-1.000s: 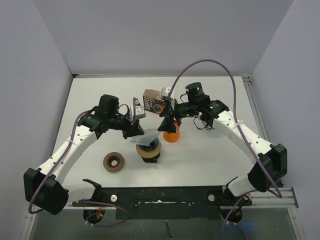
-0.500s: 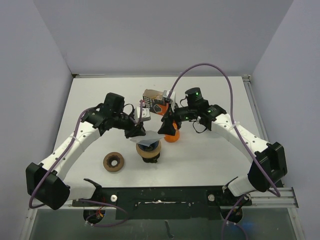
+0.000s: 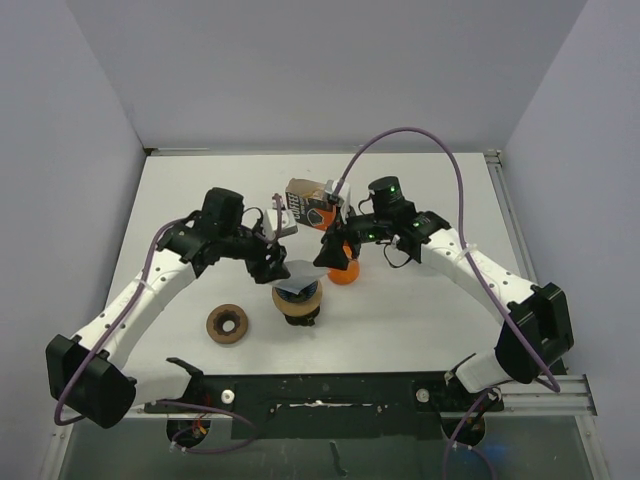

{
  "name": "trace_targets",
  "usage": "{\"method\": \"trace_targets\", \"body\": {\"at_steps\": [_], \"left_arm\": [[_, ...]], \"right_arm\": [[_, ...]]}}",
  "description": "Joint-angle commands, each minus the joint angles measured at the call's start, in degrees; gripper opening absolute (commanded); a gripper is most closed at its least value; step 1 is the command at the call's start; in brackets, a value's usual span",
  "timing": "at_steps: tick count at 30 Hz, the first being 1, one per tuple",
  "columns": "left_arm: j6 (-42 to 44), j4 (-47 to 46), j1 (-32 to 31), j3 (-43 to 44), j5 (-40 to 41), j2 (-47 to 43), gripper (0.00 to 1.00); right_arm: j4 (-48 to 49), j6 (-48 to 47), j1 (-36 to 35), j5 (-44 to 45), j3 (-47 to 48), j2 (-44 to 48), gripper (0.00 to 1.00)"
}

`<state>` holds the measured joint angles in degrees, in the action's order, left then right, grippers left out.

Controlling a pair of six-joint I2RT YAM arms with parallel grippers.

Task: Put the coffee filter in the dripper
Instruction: Place the coffee filter in the coffee dripper.

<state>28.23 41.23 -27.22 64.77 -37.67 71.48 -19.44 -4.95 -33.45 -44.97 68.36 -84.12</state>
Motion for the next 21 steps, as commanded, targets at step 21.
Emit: {"method": "trace_targets", "body": {"at_steps": [21], "left_arm": [[-20.7,-10.3,5.2,-9.3,3.5,-4.9,0.67]], "right_arm": [[2.3,-0.8,-4.7,8.7,-2.4,-2.5,0.6]]}}
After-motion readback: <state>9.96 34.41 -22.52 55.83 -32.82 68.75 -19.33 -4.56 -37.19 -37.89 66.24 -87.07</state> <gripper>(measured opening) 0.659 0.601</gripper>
